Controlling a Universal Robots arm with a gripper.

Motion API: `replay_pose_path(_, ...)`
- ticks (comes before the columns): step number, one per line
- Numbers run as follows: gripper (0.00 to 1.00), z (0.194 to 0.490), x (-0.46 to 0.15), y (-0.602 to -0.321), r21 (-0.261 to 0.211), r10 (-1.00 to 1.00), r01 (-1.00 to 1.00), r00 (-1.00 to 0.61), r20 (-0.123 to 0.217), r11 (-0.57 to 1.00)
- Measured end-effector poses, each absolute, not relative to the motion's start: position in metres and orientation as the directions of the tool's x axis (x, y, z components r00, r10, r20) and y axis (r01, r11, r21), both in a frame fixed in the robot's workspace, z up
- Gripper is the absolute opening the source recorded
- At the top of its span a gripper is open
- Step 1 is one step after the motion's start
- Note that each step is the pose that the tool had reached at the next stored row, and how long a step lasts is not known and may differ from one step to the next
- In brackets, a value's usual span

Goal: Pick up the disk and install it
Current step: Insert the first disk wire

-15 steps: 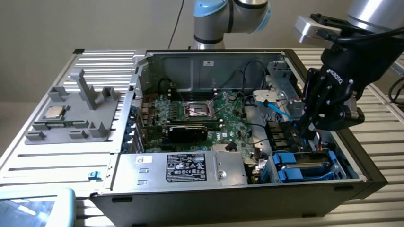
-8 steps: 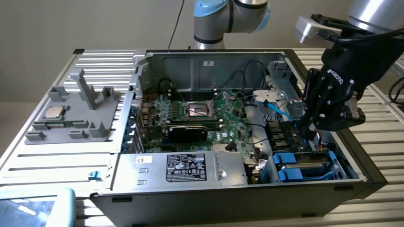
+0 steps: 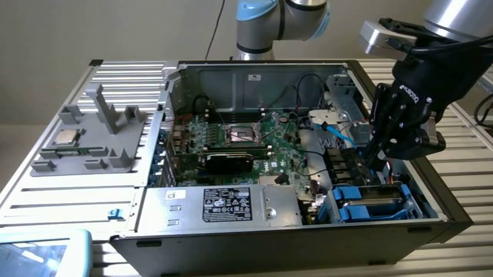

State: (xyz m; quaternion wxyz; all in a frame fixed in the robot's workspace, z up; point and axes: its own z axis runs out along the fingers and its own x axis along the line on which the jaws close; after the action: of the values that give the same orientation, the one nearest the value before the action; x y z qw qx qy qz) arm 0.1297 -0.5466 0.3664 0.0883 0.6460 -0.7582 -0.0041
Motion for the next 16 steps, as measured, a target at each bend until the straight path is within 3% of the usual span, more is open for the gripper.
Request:
replay_pose_path(3, 0.25, 0.3663, 0.1297, -0.5468, 0.121, -0.981, -0.979, -0.150, 0.127, 0.165)
replay_pose_path(4, 0.16, 0.3663, 0.1297, -0.5468, 0.121, -0.981, -0.979, -0.150, 0.126, 0.165)
replay_pose_path(16, 0.16, 0.3663, 0.1297, -0.5472, 0.121, -0.981, -0.979, -0.150, 0.122, 0.165)
